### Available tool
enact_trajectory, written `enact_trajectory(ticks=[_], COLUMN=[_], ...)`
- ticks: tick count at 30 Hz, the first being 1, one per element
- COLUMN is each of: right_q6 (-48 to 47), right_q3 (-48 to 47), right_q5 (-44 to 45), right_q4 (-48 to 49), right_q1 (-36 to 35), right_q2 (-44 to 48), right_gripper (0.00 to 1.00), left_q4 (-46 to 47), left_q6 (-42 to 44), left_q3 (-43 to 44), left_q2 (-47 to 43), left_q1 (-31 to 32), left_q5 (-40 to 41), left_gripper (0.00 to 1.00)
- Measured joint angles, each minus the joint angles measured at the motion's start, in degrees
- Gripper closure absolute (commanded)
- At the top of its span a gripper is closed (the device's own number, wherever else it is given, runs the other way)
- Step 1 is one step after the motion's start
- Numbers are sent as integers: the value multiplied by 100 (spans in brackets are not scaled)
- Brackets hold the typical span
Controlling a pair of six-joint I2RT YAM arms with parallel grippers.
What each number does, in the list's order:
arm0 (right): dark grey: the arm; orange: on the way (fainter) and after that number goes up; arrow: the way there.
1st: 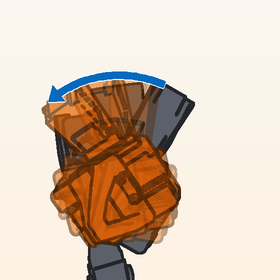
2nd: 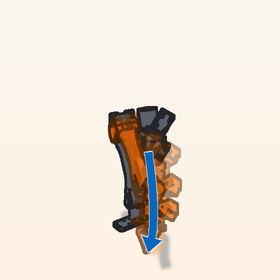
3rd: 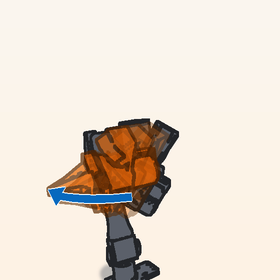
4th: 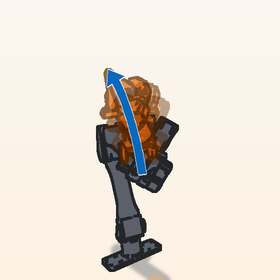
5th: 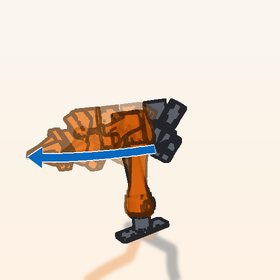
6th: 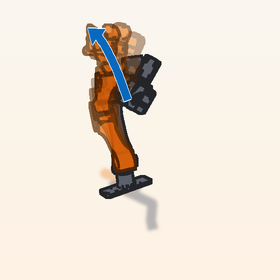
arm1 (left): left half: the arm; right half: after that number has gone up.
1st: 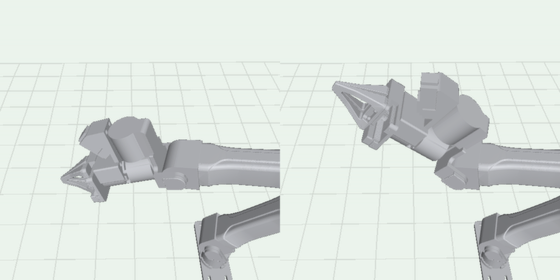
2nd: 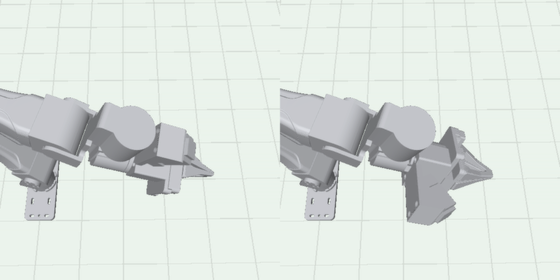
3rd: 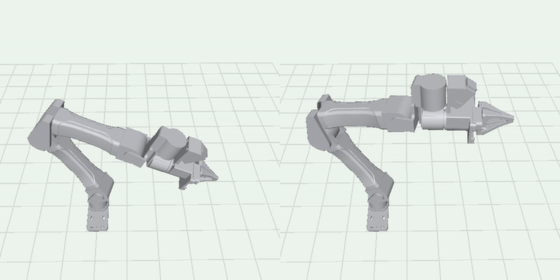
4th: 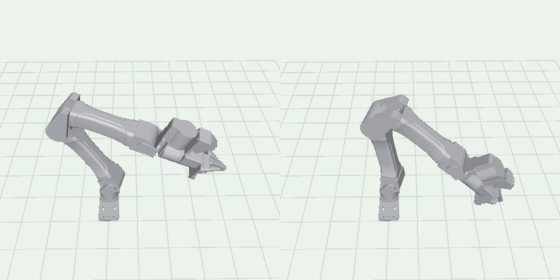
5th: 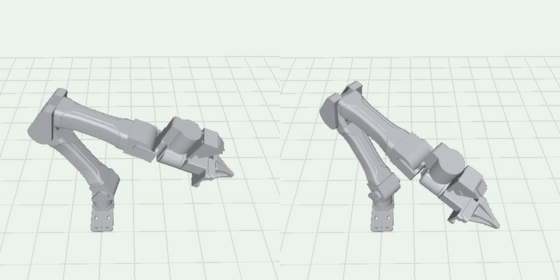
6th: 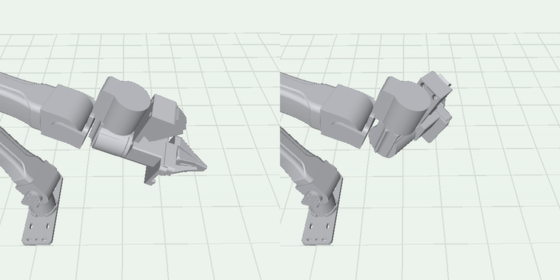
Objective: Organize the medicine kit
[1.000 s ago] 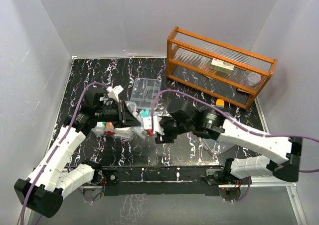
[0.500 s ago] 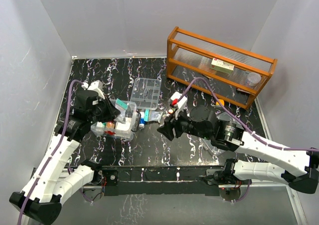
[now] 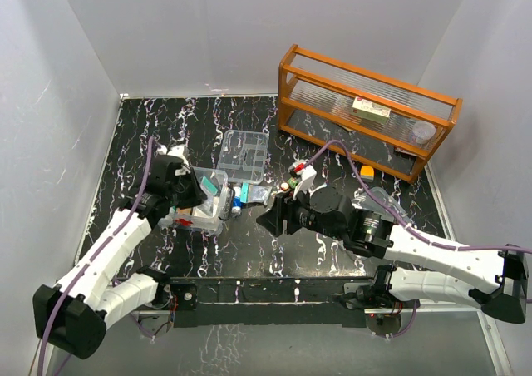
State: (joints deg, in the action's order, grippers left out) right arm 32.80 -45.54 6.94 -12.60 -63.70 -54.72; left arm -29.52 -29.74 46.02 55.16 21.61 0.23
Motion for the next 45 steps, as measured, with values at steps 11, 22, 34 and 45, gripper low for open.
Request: enact_trajectory(ticks=[11,22,34,45], right_q6=[59,72,96,509], right_q3=[46,153,225,216], right_q5=[-555,-627,-514,702], right_q4=[564,684,723,271], right_q1=[0,0,0,0], right_q2=[4,2,0,-90], right_gripper=[48,48,48,45], left_q4=[761,1010,358,-50], left_q6=[-2,-37,236,387], left_q3=[-643,-940,-516,-63], left_q2=[400,570,743,625], left_q1=[0,-7,-9,-11], left_q5=[-564,-422,275,376], left_gripper=[97,72,52,46])
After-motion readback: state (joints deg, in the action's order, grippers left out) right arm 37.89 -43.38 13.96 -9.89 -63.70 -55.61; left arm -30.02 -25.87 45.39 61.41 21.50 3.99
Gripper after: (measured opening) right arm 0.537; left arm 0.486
